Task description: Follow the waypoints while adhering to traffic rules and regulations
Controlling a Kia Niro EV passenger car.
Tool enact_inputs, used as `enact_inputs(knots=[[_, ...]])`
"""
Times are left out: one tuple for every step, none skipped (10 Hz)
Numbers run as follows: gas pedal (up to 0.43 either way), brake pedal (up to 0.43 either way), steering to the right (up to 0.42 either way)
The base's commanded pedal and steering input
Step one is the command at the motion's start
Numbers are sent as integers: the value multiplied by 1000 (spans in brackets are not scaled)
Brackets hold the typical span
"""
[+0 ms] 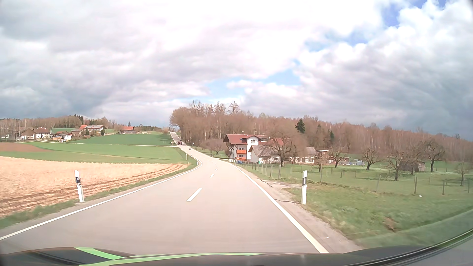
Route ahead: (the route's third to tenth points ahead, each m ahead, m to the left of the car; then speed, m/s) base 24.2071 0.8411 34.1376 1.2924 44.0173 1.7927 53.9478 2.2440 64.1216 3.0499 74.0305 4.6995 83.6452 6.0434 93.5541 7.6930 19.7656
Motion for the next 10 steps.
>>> enact_inputs(knots=[[0, 0, -7], [0, 0, -7], [0, 0, -7], [0, 0, -7], [0, 0, -7], [0, 0, -7], [0, 0, -7], [0, 0, -7], [0, 0, -7], [0, 0, -7]])
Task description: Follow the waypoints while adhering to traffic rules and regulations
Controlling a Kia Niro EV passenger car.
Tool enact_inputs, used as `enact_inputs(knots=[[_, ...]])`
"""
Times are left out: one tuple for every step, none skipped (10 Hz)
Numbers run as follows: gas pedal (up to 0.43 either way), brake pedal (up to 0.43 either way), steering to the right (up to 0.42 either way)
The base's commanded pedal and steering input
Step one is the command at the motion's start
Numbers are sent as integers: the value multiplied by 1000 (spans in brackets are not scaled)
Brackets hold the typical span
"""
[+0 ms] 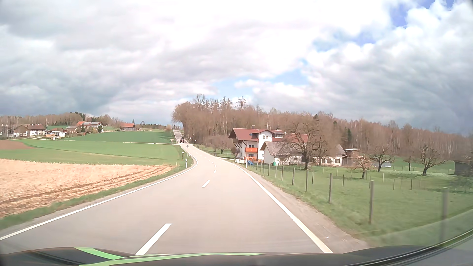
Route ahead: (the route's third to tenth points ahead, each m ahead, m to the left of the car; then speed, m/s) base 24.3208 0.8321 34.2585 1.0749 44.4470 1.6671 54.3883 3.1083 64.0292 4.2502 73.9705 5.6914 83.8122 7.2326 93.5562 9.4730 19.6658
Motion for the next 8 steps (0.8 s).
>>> enact_inputs(knots=[[0, 0, -7], [0, 0, -7], [0, 0, -7], [0, 0, -7], [0, 0, -7], [0, 0, -7], [0, 0, -8], [0, 0, -8]])
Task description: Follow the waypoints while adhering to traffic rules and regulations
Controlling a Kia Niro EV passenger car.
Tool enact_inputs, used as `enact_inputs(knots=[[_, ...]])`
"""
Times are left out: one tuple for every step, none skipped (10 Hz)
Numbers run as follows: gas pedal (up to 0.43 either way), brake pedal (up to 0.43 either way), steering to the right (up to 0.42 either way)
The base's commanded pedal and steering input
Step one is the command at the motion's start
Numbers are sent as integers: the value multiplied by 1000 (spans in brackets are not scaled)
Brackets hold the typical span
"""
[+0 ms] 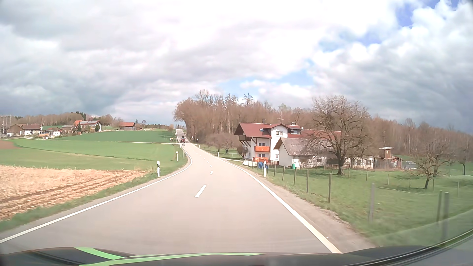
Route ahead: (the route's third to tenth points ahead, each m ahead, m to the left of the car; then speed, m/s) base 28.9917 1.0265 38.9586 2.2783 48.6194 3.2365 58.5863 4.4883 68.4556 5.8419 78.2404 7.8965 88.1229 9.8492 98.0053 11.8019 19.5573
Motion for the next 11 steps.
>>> enact_inputs(knots=[[8, 0, -10], [8, 0, -11], [20, 0, -13], [28, 0, -14], [39, 0, -16], [39, 0, -16], [39, 0, -16], [47, 0, -17], [47, 0, -18], [47, 0, -18], [47, 0, -18]])
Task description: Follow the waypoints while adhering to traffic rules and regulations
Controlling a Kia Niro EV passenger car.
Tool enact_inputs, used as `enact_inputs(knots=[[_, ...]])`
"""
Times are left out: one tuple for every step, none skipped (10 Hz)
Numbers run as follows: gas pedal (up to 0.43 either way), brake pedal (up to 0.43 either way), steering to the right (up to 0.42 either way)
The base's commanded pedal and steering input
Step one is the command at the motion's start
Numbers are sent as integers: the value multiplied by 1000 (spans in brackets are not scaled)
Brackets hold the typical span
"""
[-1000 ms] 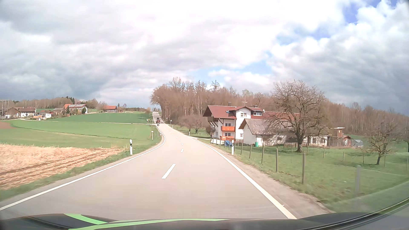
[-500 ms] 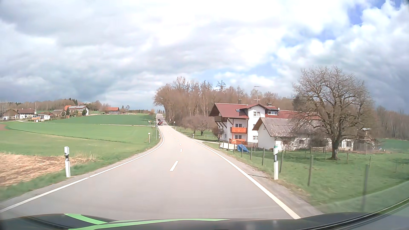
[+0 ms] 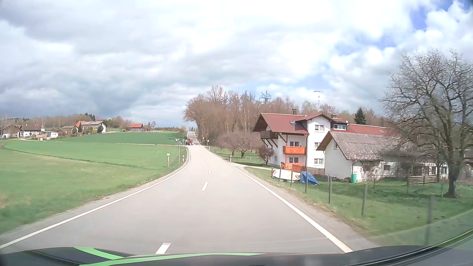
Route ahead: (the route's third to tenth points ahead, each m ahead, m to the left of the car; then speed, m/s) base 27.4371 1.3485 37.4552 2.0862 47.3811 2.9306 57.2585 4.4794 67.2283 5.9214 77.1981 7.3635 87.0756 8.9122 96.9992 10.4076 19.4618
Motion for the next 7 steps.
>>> enact_inputs(knots=[[47, 0, -18], [47, 0, -18], [47, 0, -17], [47, 0, -16], [47, 0, -16], [59, 0, -15], [59, 0, -16]])
